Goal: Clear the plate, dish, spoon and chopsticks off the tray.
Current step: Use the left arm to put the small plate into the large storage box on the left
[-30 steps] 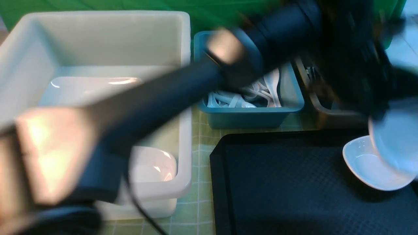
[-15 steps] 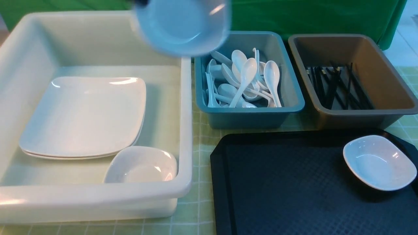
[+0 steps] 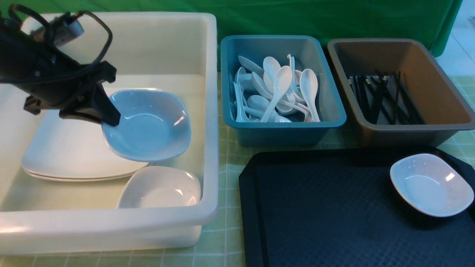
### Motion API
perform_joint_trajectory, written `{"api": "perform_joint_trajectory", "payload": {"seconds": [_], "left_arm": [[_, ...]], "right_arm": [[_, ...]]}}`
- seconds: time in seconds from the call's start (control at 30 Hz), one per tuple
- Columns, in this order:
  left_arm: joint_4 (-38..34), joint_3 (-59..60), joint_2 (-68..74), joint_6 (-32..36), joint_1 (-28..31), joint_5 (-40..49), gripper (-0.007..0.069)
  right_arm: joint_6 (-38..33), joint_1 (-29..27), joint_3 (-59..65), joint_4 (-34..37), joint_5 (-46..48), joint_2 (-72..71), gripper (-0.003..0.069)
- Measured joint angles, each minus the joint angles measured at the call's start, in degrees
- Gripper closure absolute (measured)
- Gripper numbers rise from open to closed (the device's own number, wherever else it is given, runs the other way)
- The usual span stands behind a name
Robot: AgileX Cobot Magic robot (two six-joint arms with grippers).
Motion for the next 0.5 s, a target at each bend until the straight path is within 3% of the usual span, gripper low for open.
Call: {"api": "perform_joint_trajectory", "payload": {"seconds": [0.3,0.5], "left_arm": [[0.8,0.8,5.4,10.5,-3.2,3.9,0.0616],[11.5,1.1,5.6,12.6,-9.2,4.2,0.0616]], "right_arm": [[0.1,0.0,0.0,0.0,0.0,0.0,0.0585],[0.1,0.0,0.0,-0.1,0.0,0.0,0.0575]]}}
